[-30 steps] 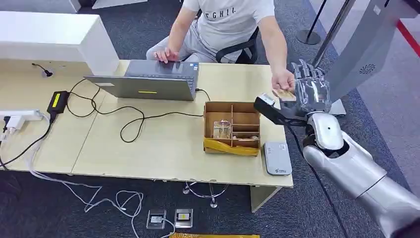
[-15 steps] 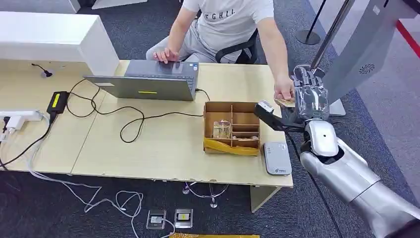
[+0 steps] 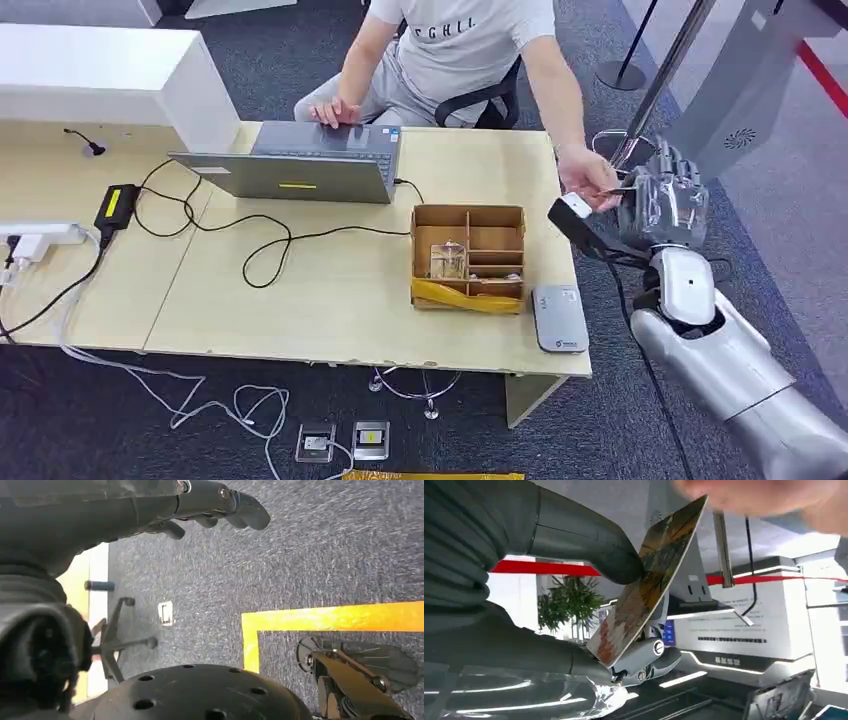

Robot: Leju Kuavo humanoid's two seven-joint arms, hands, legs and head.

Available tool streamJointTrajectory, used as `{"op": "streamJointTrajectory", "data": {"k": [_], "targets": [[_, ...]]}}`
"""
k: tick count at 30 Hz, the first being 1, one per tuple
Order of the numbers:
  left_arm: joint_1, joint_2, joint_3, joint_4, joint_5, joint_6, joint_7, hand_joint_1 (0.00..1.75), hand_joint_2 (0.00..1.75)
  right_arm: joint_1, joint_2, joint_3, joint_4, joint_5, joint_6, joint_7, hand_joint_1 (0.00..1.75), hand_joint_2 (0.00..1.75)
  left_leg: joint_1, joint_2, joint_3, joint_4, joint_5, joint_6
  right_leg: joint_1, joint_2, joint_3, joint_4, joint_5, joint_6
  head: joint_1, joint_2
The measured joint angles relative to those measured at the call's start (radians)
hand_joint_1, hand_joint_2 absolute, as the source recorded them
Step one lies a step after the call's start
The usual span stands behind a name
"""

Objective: Pass the card to the sensor for recognition and then transmit it.

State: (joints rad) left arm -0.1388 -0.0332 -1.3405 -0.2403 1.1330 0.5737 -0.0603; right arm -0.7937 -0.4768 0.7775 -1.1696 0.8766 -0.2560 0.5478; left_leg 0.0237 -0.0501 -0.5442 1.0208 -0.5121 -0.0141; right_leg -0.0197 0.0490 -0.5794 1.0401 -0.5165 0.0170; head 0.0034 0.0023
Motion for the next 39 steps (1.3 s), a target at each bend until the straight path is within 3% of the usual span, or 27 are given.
{"op": "streamJointTrajectory", "data": {"k": [15, 28, 39], "targets": [[-0.016, -0.005, -0.027, 0.000, -0.026, -0.007, 0.026, 0.00, 0.00, 0.055, -0.039, -0.059, -0.029, -0.052, 0.011, -0.038, 1.75, 1.75, 0.000, 0.001, 0.000, 0.000, 0.000, 0.000, 0.000, 0.001, 0.000, 0.000, 0.000, 0.000, 0.000, 0.000], [-0.025, -0.009, -0.027, 0.000, -0.021, -0.001, 0.030, 0.00, 0.00, 0.124, 0.002, -0.007, 0.063, -0.133, -0.024, -0.111, 1.75, 1.75, 0.000, 0.000, 0.000, 0.000, 0.000, 0.000, 0.000, 0.000, 0.000, 0.000, 0.000, 0.000, 0.000, 0.000], [-0.018, -0.007, 0.014, 0.000, 0.075, 0.014, -0.160, 0.00, 0.00, 0.201, 0.017, 0.011, 0.126, -0.174, -0.042, -0.135, 1.75, 1.75, 0.000, 0.000, 0.000, 0.000, 0.000, 0.000, 0.000, 0.000, 0.000, 0.000, 0.000, 0.000, 0.000, 0.000]]}}
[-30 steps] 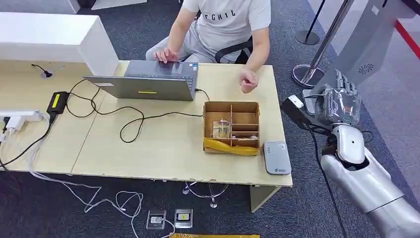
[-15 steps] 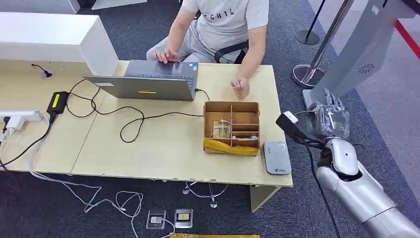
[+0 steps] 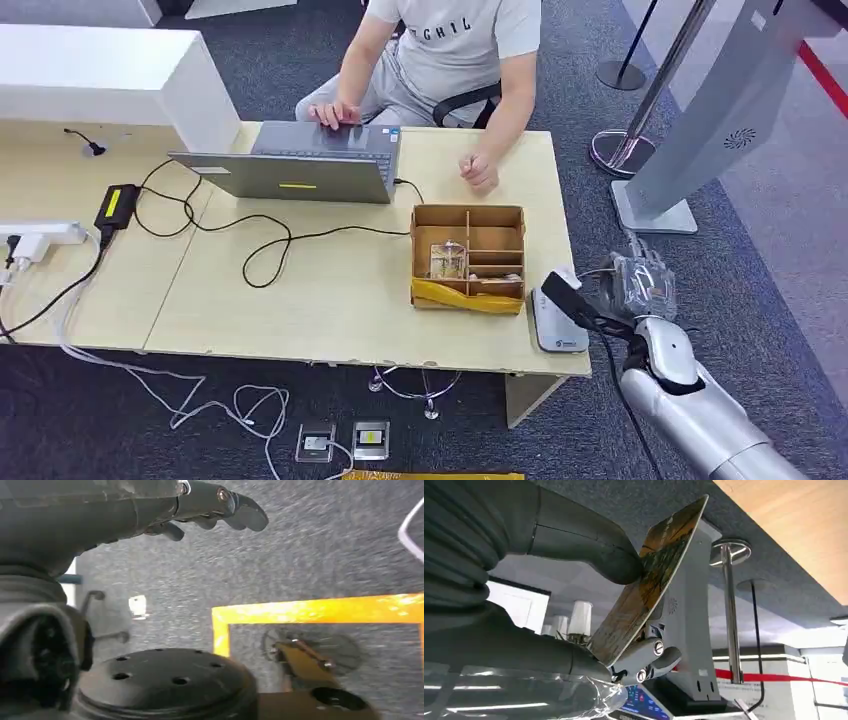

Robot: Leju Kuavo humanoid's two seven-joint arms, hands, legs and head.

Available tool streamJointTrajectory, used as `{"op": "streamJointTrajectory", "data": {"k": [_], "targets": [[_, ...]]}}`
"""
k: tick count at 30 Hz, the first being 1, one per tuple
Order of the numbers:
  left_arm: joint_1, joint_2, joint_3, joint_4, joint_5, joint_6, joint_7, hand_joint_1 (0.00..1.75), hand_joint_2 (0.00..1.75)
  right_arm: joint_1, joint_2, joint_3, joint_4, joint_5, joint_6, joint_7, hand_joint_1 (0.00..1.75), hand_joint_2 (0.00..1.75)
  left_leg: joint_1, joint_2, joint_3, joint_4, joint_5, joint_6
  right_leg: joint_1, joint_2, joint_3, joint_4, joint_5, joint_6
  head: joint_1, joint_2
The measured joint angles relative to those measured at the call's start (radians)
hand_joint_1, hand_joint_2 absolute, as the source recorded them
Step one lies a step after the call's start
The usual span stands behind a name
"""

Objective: Pass the card to the sensor for recognition and then transmit it.

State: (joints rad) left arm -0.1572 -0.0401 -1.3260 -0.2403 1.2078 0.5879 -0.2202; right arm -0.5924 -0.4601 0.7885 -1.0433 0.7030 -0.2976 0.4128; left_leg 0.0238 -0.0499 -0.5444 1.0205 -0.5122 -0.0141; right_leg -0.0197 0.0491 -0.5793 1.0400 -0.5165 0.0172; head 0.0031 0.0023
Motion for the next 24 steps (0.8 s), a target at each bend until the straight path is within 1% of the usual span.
{"op": "streamJointTrajectory", "data": {"k": [2, 4, 6, 16, 24], "targets": [[0.000, 0.001, 0.014, 0.000, 0.024, 0.004, -0.005, 0.00, 0.00, 0.007, 0.000, 0.003, 0.004, -0.006, 0.000, 0.000, 1.75, 1.75, 0.000, 0.000, 0.000, 0.000, 0.000, 0.000, 0.000, 0.000, 0.000, 0.000, 0.000, 0.000, 0.000, 0.000], [0.011, 0.002, 0.048, 0.000, 0.097, 0.024, -0.016, 0.00, 0.00, 0.019, -0.001, 0.006, 0.007, -0.012, 0.000, 0.005, 1.75, 1.75, 0.000, 0.000, 0.001, 0.000, 0.000, 0.000, 0.000, 0.000, 0.000, 0.000, 0.000, 0.000, 0.000, 0.000], [0.023, 0.003, 0.079, 0.000, 0.124, 0.024, -0.018, 0.00, 0.00, 0.032, -0.001, 0.007, 0.011, -0.016, 0.000, 0.006, 1.75, 1.75, 0.000, 0.000, 0.000, 0.000, 0.000, 0.000, 0.000, 0.000, 0.000, 0.000, 0.000, 0.000, 0.000, 0.000], [0.037, 0.009, 0.140, 0.000, 0.134, 0.022, -0.018, 0.00, 0.00, 0.060, 0.005, 0.013, 0.012, -0.016, -0.002, 0.003, 1.75, 1.75, 0.000, 0.001, 0.000, 0.000, 0.000, 0.000, 0.000, 0.000, 0.000, 0.000, 0.000, 0.000, 0.000, 0.000], [0.039, 0.009, 0.156, 0.000, 0.137, 0.022, 0.000, 0.00, 0.00, 0.062, 0.008, 0.014, 0.015, -0.022, -0.002, -0.008, 1.75, 1.75, 0.000, 0.001, 0.000, 0.000, 0.000, 0.000, 0.000, 0.000, 0.000, 0.000, 0.000, 0.000, 0.000, 0.000]]}}
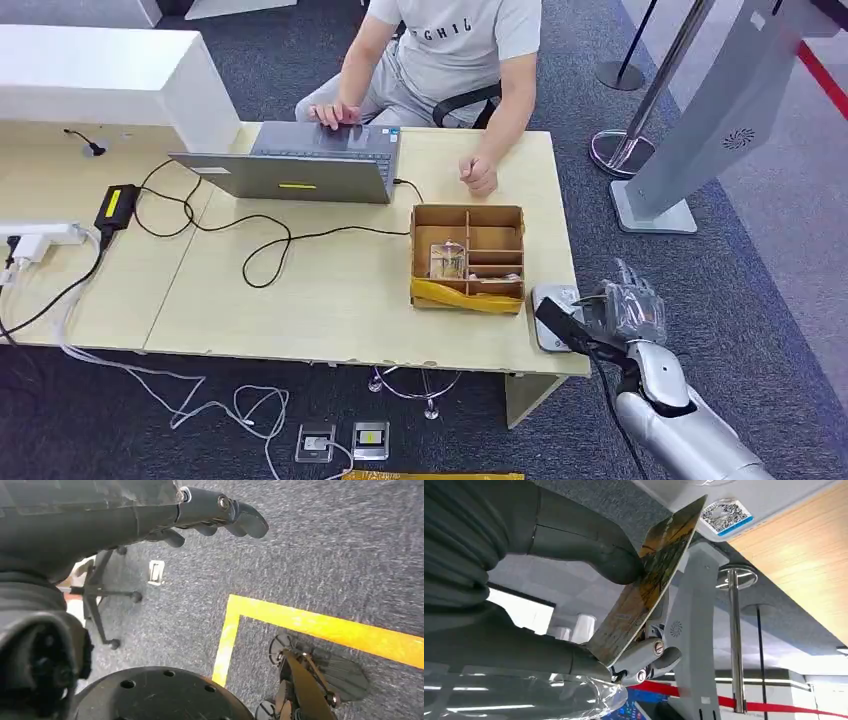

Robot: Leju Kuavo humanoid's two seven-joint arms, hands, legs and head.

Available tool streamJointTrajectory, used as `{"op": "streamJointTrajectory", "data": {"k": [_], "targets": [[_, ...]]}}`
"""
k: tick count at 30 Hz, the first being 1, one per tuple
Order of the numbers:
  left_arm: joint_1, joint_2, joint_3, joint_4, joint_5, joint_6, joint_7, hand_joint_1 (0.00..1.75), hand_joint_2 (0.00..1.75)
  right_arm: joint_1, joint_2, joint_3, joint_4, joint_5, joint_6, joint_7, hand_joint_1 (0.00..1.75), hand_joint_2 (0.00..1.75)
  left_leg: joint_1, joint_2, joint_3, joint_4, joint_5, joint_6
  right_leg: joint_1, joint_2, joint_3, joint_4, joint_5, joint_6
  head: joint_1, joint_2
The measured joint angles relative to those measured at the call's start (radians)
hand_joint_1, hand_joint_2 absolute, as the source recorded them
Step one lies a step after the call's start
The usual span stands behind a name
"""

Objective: Pass the card to the sensor for recognition and then transmit it.

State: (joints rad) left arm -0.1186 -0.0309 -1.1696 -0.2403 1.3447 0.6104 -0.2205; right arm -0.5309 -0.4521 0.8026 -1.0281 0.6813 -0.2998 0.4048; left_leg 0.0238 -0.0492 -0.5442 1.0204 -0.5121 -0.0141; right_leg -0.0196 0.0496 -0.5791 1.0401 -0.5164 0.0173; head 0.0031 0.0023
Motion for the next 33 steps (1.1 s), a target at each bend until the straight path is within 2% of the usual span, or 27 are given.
{"op": "streamJointTrajectory", "data": {"k": [6, 9, 19, 33], "targets": [[0.000, 0.000, 0.005, 0.000, 0.000, 0.000, 0.009, 0.00, 0.00, 0.001, 0.002, 0.002, 0.002, 0.000, 0.000, -0.005, 1.75, 1.75, 0.000, 0.000, 0.000, 0.000, 0.000, 0.000, 0.000, 0.000, 0.000, 0.000, 0.000, 0.000, 0.000, 0.000], [0.000, 0.000, 0.011, 0.000, 0.000, -0.003, 0.029, 0.00, 0.00, 0.006, 0.026, 0.018, 0.016, -0.013, -0.026, -0.030, 1.75, 1.75, 0.000, 0.000, 0.000, 0.000, 0.000, 0.000, 0.000, 0.000, 0.000, 0.000, 0.000, 0.000, 0.000, 0.000], [0.000, 0.000, 0.010, 0.000, -0.008, -0.001, 0.052, 0.00, 0.00, 0.009, 0.052, 0.029, 0.059, -0.030, -0.038, -0.056, 1.75, 1.75, 0.000, 0.000, 0.003, 0.000, 0.000, 0.000, 0.000, 0.000, 0.002, 0.000, 0.000, 0.000, 0.000, 0.000], [0.000, 0.001, 0.009, 0.000, 0.000, 0.000, 0.055, 0.00, 0.00, 0.008, 0.069, 0.029, 0.090, -0.063, -0.057, -0.046, 1.75, 1.75, 0.000, 0.001, 0.008, 0.000, 0.000, 0.000, 0.000, 0.002, 0.007, 0.000, 0.000, 0.001, 0.000, 0.000]]}}
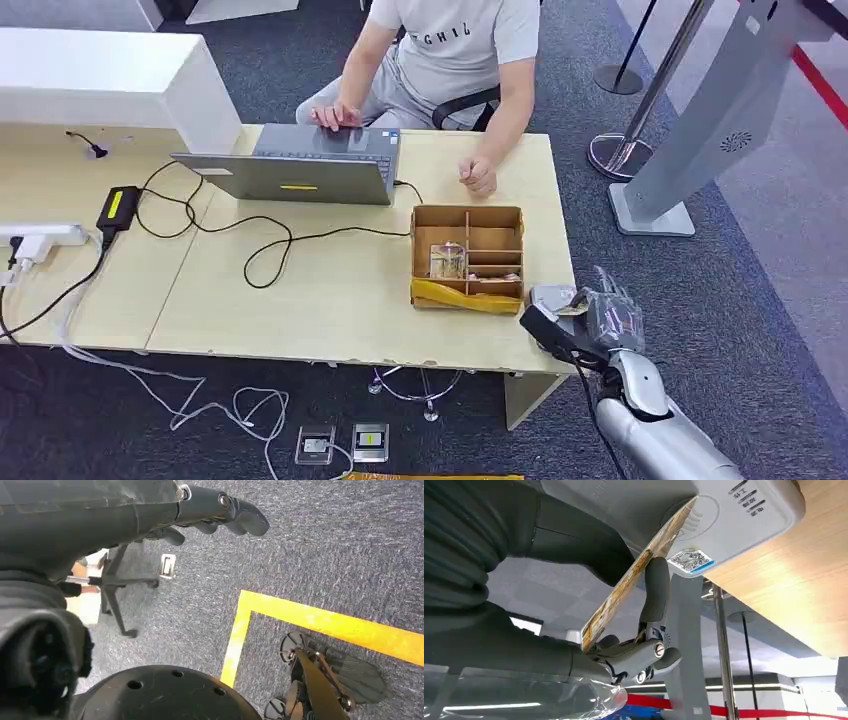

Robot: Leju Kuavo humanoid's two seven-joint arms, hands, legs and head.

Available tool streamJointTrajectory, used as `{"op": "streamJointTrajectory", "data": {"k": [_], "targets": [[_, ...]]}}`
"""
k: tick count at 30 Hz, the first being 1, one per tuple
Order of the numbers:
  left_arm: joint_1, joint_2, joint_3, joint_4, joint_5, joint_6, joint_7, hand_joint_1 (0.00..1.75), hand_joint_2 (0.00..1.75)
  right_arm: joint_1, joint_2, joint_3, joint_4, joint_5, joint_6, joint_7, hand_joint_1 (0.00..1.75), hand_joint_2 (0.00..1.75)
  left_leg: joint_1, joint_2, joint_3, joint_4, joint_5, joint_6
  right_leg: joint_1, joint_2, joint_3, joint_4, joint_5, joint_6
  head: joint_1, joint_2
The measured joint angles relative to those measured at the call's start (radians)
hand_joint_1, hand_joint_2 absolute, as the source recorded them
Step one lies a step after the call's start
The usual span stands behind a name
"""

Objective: Pass the card to the sensor for recognition and then transmit it.

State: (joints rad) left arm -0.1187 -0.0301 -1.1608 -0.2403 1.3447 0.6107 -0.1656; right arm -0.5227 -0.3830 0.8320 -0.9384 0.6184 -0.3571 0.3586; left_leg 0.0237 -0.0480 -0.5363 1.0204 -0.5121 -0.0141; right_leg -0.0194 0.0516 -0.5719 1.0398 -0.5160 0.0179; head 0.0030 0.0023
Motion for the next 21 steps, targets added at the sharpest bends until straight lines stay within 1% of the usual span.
{"op": "streamJointTrajectory", "data": {"k": [4, 6, 11, 15, 17, 19, 21], "targets": [[0.000, 0.003, -0.001, 0.000, 0.004, -0.014, 0.011, 0.00, 0.00, -0.008, -0.006, 0.000, -0.001, 0.009, -0.006, 0.026, 1.75, 1.75, 0.000, 0.000, 0.000, 0.000, 0.000, 0.000, 0.000, 0.000, 0.000, 0.000, 0.000, 0.001, 0.000, 0.000], [0.000, 0.004, -0.002, 0.000, 0.006, -0.016, 0.011, 0.00, 0.00, -0.016, -0.018, 0.000, -0.013, 0.011, 0.008, 0.043, 1.75, 1.75, 0.000, 0.000, 0.000, 0.000, 0.000, 0.000, 0.000, 0.000, 0.000, 0.000, 0.001, 0.001, 0.000, 0.000], [0.000, 0.007, -0.002, 0.000, 0.007, -0.018, 0.011, 0.00, 0.00, -0.020, -0.034, -0.001, -0.031, 0.016, 0.018, 0.056, 1.75, 1.75, 0.000, 0.000, -0.001, 0.000, 0.000, 0.000, 0.000, 0.000, -0.001, 0.000, 0.001, 0.001, 0.000, 0.000], [0.000, 0.009, -0.002, 0.000, 0.008, -0.020, 0.011, 0.00, 0.00, -0.020, -0.043, -0.003, -0.043, 0.017, -0.003, 0.064, 1.75, 1.75, 0.000, 0.000, -0.001, 0.000, 0.000, 0.000, 0.000, 0.000, -0.001, 0.000, 0.001, 0.001, 0.000, 0.000], [0.000, 0.010, -0.002, 0.000, 0.007, -0.022, 0.011, 0.00, 0.00, -0.027, -0.056, -0.007, -0.065, 0.020, -0.010, 0.085, 1.75, 1.75, 0.000, 0.000, -0.002, 0.000, 0.000, 0.000, 0.000, 0.000, -0.002, 0.000, 0.001, 0.001, 0.000, 0.000], [0.000, 0.010, -0.003, 0.000, 0.006, -0.018, 0.011, 0.00, 0.00, -0.051, -0.075, -0.012, -0.100, 0.057, 0.021, 0.123, 1.75, 1.75, -0.001, 0.000, -0.003, 0.000, 0.000, 0.000, -0.001, 0.001, -0.002, 0.000, 0.001, 0.001, 0.000, 0.000], [0.000, 0.010, -0.006, 0.000, 0.000, -0.018, 0.011, 0.00, 0.00, -0.092, -0.103, -0.019, -0.152, 0.099, 0.075, 0.158, 1.75, 1.75, -0.001, 0.001, -0.003, 0.000, 0.001, 0.001, -0.001, 0.001, -0.002, 0.000, 0.001, 0.001, 0.000, 0.000]]}}
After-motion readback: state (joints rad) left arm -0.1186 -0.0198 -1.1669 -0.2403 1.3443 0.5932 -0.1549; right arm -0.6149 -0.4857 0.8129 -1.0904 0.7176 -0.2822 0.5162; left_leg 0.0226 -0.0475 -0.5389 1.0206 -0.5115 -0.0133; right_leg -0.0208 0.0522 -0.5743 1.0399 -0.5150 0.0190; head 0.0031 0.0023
